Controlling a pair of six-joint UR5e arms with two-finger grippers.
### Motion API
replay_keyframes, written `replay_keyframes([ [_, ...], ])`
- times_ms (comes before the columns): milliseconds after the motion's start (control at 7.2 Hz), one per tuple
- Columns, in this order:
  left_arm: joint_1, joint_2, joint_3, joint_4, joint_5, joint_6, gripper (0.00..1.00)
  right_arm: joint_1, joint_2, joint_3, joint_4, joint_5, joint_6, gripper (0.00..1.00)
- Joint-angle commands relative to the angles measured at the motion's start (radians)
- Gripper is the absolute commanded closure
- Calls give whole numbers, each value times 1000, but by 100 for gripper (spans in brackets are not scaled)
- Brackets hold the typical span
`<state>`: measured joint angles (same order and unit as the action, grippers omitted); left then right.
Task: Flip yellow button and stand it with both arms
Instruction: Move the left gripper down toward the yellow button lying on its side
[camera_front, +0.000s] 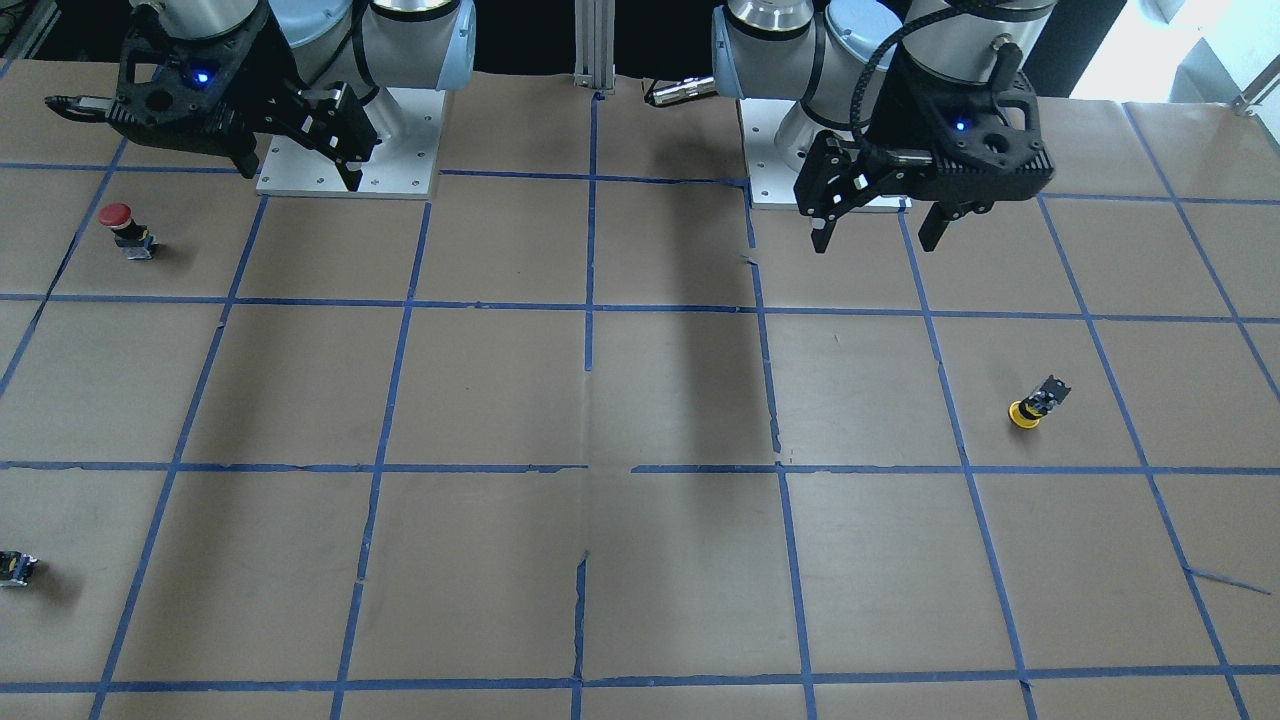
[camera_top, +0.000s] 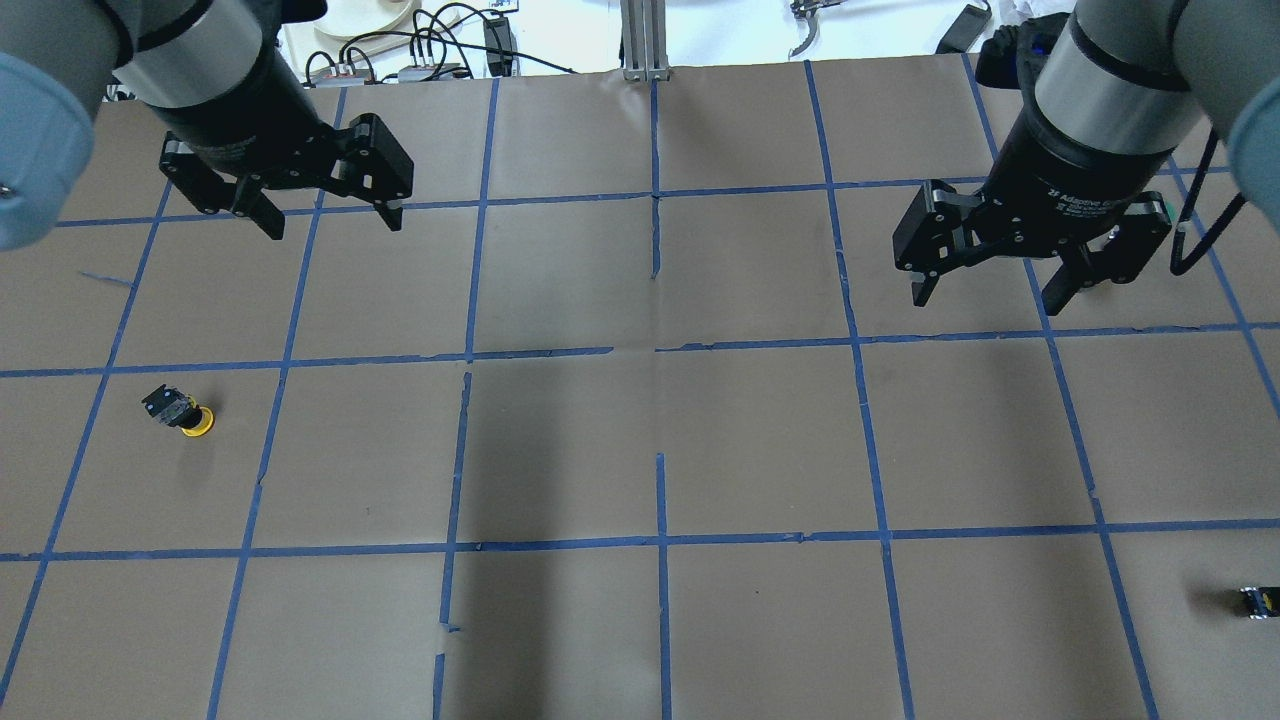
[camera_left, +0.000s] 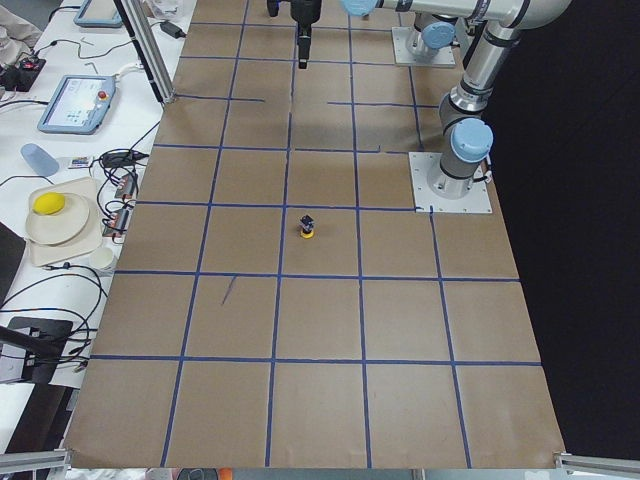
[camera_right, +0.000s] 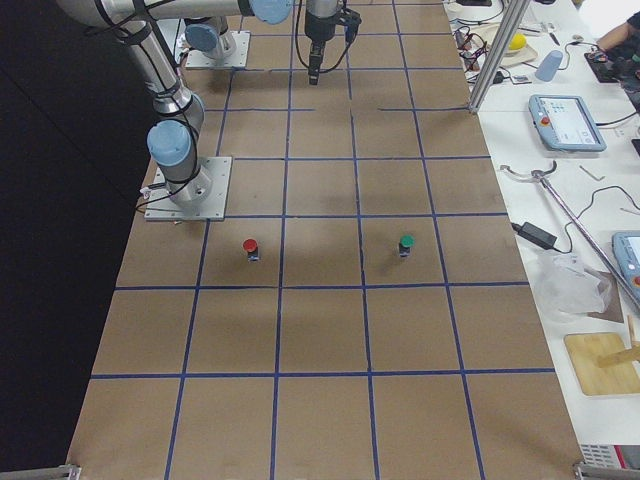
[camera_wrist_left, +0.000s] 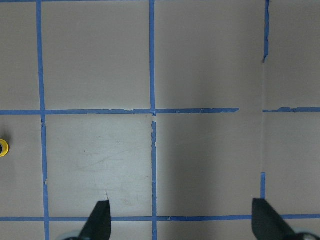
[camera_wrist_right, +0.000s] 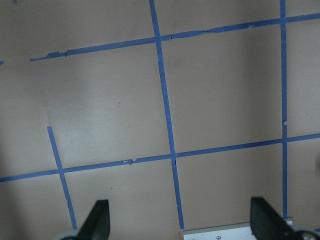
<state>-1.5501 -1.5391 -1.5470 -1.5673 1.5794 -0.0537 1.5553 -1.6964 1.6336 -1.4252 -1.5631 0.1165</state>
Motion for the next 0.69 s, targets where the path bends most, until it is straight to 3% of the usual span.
replay_keyframes([
  [0, 146, 4, -27, -60, 1, 128, 0, 0, 0, 0, 2, 0, -1, 0],
  [278, 314, -21, -56, -47, 23, 306, 0, 0, 0, 0, 0, 0, -3, 0],
  [556, 450, -38, -120, 11, 34, 699, 0, 0, 0, 0, 0, -2, -5, 0],
])
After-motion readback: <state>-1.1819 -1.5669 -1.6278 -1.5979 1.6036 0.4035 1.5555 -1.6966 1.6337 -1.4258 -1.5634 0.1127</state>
